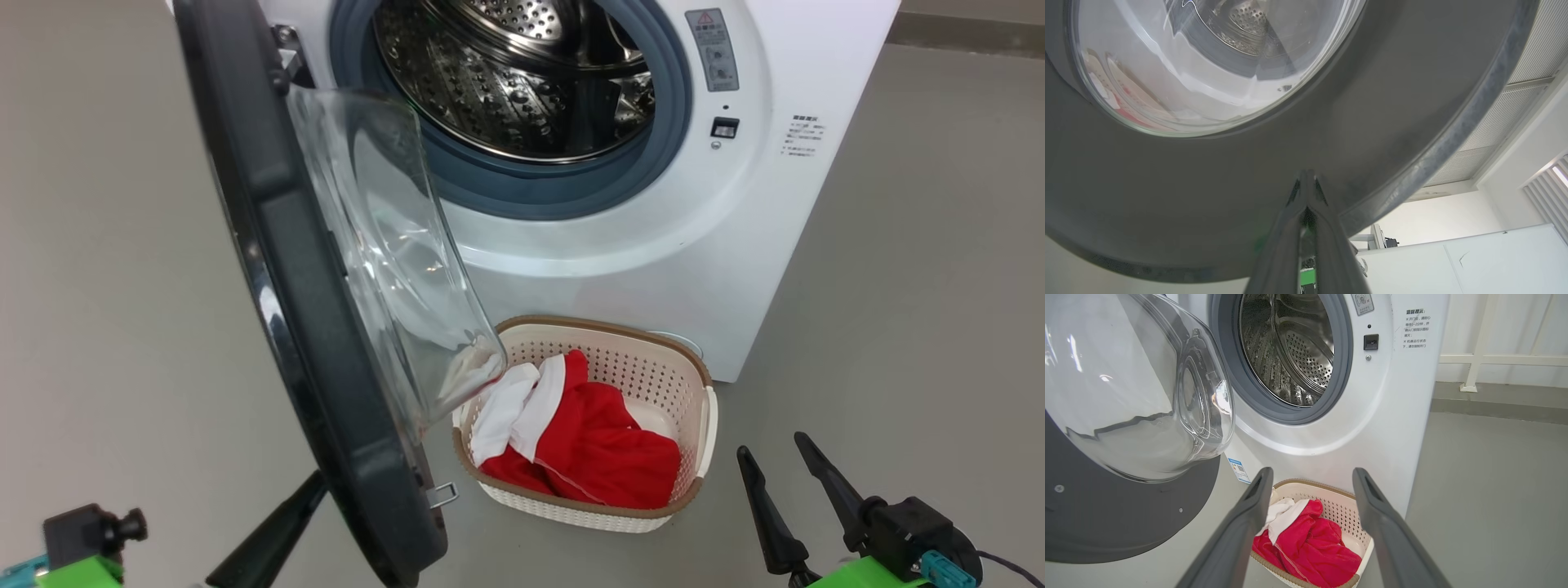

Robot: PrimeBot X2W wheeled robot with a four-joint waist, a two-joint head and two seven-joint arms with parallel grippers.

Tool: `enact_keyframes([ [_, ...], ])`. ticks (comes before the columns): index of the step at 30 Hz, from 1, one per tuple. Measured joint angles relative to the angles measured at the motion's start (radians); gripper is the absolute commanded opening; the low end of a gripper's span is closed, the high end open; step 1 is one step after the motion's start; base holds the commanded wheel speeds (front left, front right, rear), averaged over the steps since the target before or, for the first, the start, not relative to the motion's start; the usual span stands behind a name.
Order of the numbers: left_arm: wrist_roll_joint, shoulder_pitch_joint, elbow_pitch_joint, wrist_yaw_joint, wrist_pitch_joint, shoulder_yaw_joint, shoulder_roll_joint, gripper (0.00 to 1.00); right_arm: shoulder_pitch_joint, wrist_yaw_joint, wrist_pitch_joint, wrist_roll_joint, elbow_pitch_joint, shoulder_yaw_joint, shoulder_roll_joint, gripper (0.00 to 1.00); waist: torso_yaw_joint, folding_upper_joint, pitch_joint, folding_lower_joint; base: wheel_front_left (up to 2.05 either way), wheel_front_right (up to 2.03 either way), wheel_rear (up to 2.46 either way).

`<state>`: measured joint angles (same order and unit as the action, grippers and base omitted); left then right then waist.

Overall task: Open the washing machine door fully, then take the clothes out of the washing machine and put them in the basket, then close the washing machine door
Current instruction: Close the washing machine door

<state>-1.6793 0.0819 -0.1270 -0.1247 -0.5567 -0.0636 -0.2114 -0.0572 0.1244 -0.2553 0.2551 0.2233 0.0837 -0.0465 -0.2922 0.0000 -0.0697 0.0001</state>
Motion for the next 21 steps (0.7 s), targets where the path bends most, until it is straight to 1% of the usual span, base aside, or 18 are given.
enact_keyframes([
  [4, 0.031, -0.011, 0.0, 0.0, -0.034, 0.004, 0.03, 0.0, 0.007, 0.0, 0.0, 0.0, -0.003, 0.0, 0.0, 1.0, 0.016, 0.0, -0.009, 0.0, 0.0, 0.0, 0.0],
  [9, 0.062, -0.061, -0.002, 0.0, -0.048, 0.016, 0.069, 0.0, 0.016, 0.0, 0.0, 0.002, -0.005, -0.004, 0.0, 1.0, 0.041, 0.0, -0.024, 0.0, 0.0, 0.0, 0.0],
  [13, 0.096, -0.093, -0.002, 0.0, -0.049, 0.038, 0.078, 0.0, 0.029, 0.0, 0.0, 0.009, -0.012, -0.007, 0.0, 1.0, 0.06, 0.0, -0.035, 0.0, 0.0, 0.0, 0.0],
  [16, 0.119, -0.135, 0.002, 0.0, -0.032, 0.062, 0.099, 0.0, 0.036, 0.0, 0.0, 0.009, -0.014, -0.011, 0.0, 1.0, 0.08, 0.0, -0.048, 0.0, 0.0, 0.0, 0.0],
  [21, 0.157, -0.229, 0.037, 0.0, 0.018, 0.105, 0.116, 0.0, 0.05, 0.0, 0.0, 0.022, -0.021, -0.016, 0.0, 1.0, 0.118, 0.0, -0.075, 0.0, 0.0, 0.0, 0.0],
])
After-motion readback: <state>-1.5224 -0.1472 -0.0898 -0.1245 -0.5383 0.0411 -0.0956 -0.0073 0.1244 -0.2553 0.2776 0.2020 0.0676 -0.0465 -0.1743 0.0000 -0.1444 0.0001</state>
